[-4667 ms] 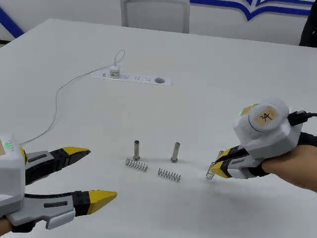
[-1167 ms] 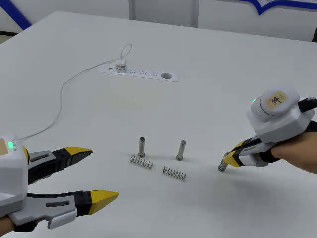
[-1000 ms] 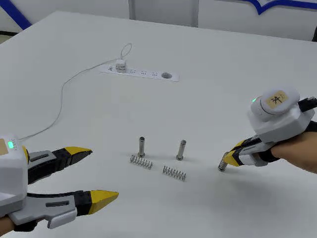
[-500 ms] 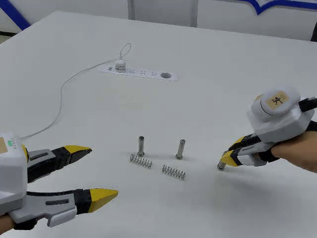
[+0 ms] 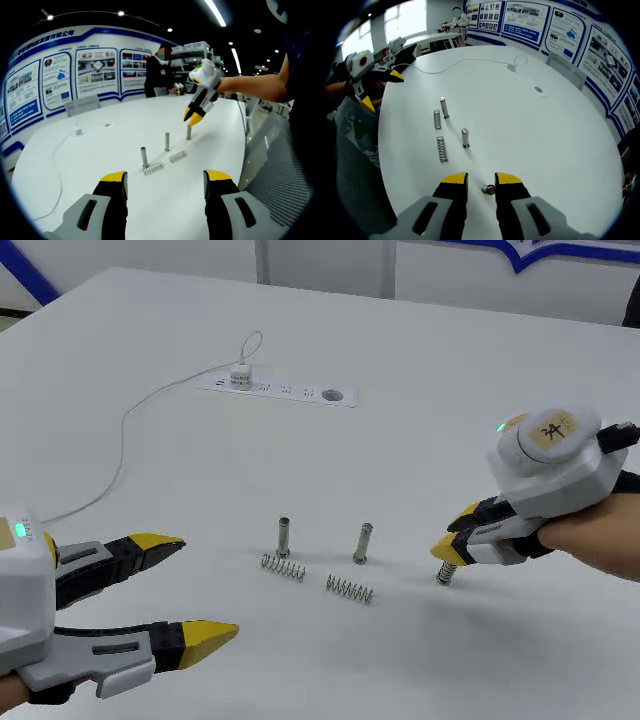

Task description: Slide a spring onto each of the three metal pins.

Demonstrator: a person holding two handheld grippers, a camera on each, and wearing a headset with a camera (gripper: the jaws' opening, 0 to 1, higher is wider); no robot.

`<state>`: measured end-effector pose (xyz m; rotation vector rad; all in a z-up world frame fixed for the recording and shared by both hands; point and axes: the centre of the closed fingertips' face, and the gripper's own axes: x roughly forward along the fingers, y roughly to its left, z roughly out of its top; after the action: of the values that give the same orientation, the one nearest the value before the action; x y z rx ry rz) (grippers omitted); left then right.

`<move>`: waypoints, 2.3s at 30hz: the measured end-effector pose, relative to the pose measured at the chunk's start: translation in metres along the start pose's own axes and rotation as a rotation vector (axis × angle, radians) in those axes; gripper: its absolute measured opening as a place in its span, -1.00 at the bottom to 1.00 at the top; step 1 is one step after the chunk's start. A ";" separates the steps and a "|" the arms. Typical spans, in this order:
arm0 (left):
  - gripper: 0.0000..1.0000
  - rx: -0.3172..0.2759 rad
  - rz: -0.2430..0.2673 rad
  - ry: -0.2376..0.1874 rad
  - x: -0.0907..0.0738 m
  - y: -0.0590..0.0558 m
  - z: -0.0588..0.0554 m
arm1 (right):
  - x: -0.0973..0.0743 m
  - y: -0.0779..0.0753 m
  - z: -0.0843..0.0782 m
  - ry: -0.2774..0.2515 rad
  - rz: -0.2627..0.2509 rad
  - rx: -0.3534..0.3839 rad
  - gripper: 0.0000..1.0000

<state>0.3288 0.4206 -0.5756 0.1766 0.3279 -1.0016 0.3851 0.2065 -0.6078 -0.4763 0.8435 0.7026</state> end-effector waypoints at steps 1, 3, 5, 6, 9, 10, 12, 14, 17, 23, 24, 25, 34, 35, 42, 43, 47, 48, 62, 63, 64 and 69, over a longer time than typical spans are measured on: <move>0.26 0.000 0.000 0.000 0.000 0.000 0.000 | 0.001 0.001 0.001 0.001 0.002 -0.005 -0.56; 0.26 0.000 0.000 0.000 0.000 0.000 0.000 | 0.004 0.004 0.001 0.004 0.009 -0.018 -0.56; 0.26 0.001 0.001 0.001 0.000 0.000 0.000 | 0.006 0.008 0.004 0.004 0.019 -0.029 -0.56; 0.26 0.001 0.000 0.001 0.000 0.000 0.000 | 0.006 0.011 0.005 0.004 0.022 -0.034 -0.56; 0.26 0.003 0.000 0.002 0.000 -0.001 0.000 | 0.010 0.019 0.007 0.009 0.039 -0.053 -0.56; 0.26 0.002 0.001 0.001 0.000 -0.001 0.000 | 0.013 0.021 0.007 0.011 0.045 -0.061 -0.56; 0.26 0.002 0.003 0.001 0.000 -0.001 0.001 | 0.017 0.025 0.009 0.014 0.057 -0.071 -0.56; 0.26 0.001 0.003 0.001 -0.001 0.000 0.001 | 0.019 0.028 0.011 0.015 0.065 -0.079 -0.56; 0.26 0.001 0.004 0.002 -0.001 0.000 0.001 | 0.024 0.035 0.012 0.020 0.083 -0.092 -0.56; 0.26 0.002 0.005 0.003 -0.001 -0.001 0.001 | 0.033 0.045 0.012 0.034 0.109 -0.111 -0.57; 0.26 0.002 0.005 0.003 -0.001 -0.001 0.001 | 0.034 0.046 0.012 0.036 0.113 -0.113 -0.57; 0.26 0.001 0.006 0.003 -0.001 -0.001 0.001 | 0.035 0.048 0.011 0.038 0.118 -0.116 -0.57; 0.26 0.001 0.007 0.005 -0.002 -0.001 0.001 | 0.051 0.060 0.007 0.053 0.154 -0.126 -0.58; 0.26 0.000 0.007 0.004 -0.002 -0.001 0.001 | 0.053 0.062 0.006 0.056 0.159 -0.128 -0.58; 0.25 -0.003 0.008 0.006 -0.002 -0.001 -0.001 | 0.063 0.068 -0.002 0.071 0.176 -0.129 -0.61; 0.25 -0.003 0.008 0.007 -0.002 -0.001 -0.001 | 0.064 0.068 -0.003 0.073 0.175 -0.129 -0.62; 0.25 -0.004 0.007 0.010 -0.002 0.000 -0.002 | 0.067 0.069 -0.005 0.079 0.178 -0.130 -0.64; 0.25 -0.005 0.007 0.010 -0.002 0.000 -0.002 | 0.068 0.069 -0.006 0.079 0.179 -0.131 -0.65; 0.24 -0.011 0.008 0.014 -0.002 0.000 -0.004 | 0.076 0.069 -0.006 0.079 0.185 -0.124 -0.70; 0.24 -0.011 0.007 0.014 -0.002 0.000 -0.005 | 0.076 0.069 -0.006 0.079 0.186 -0.121 -0.71; 0.24 -0.011 0.007 0.015 -0.001 0.000 -0.005 | 0.076 0.070 -0.006 0.079 0.188 -0.120 -0.72; 0.24 -0.011 0.007 0.014 -0.001 0.000 -0.004 | 0.076 0.069 -0.007 0.081 0.184 -0.124 -0.76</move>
<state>0.3274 0.4230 -0.5792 0.1745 0.3456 -0.9921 0.3667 0.2773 -0.6804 -0.5453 0.9309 0.9139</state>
